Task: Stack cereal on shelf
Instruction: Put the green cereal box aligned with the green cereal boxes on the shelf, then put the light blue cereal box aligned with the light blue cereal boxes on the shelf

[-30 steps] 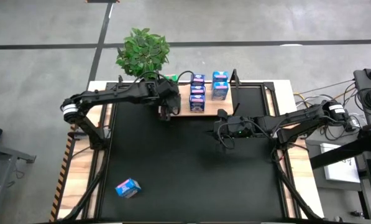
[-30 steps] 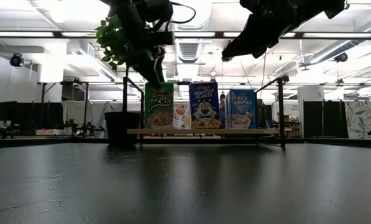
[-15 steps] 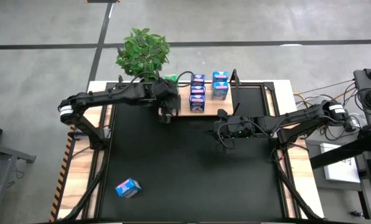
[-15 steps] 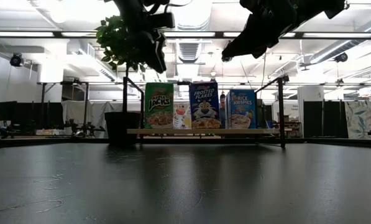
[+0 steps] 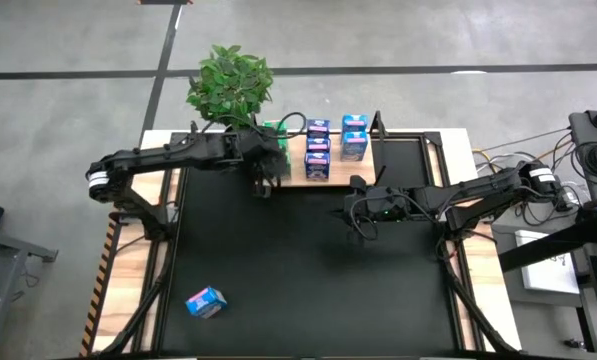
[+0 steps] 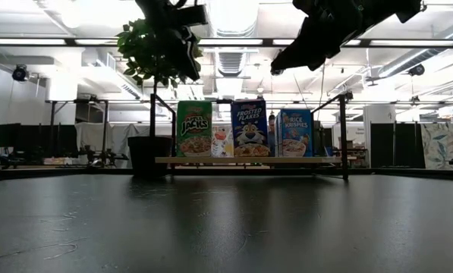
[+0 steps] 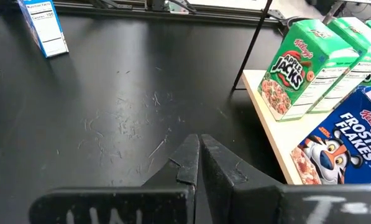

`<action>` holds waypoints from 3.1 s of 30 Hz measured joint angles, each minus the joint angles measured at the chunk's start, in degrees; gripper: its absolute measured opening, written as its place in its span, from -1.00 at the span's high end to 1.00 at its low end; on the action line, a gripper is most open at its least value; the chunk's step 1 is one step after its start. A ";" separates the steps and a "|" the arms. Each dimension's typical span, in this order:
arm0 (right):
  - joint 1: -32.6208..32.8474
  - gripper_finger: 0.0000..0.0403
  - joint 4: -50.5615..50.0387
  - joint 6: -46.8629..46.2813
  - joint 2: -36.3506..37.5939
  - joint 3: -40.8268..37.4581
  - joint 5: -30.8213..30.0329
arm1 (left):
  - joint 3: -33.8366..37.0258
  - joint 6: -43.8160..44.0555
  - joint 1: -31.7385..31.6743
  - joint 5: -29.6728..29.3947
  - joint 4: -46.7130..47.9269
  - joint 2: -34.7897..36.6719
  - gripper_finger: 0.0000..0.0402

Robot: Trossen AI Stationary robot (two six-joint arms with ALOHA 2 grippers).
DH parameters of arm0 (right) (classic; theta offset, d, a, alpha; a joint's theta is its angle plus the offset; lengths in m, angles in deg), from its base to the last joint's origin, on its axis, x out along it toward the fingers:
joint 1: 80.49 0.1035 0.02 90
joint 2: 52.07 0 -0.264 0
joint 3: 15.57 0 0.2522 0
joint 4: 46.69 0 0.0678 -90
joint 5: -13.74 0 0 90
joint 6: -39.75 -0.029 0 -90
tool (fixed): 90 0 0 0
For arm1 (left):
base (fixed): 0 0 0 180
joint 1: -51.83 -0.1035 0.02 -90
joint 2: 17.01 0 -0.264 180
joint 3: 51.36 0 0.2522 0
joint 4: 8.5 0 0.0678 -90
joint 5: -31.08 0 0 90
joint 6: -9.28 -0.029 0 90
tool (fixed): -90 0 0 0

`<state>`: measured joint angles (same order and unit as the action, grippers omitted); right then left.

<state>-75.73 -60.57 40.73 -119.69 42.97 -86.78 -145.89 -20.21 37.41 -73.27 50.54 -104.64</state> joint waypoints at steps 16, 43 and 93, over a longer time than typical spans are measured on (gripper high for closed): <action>0.00 0.96 0.00 0.26 0.00 0.00 -0.02 | 17.99 1.08 -0.50 -6.78 -23.02 9.65 0.81; 0.00 0.96 0.02 0.08 -1.88 0.00 -0.02 | 19.93 -0.31 -0.83 -10.32 -24.40 4.60 0.81; -0.01 0.96 0.85 -0.28 -1.92 0.00 0.00 | 19.93 55.69 33.06 -1.10 -7.98 12.67 0.81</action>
<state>-75.74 -59.72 40.45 -121.61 42.97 -86.78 -125.96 35.48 70.47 -74.37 42.56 -91.97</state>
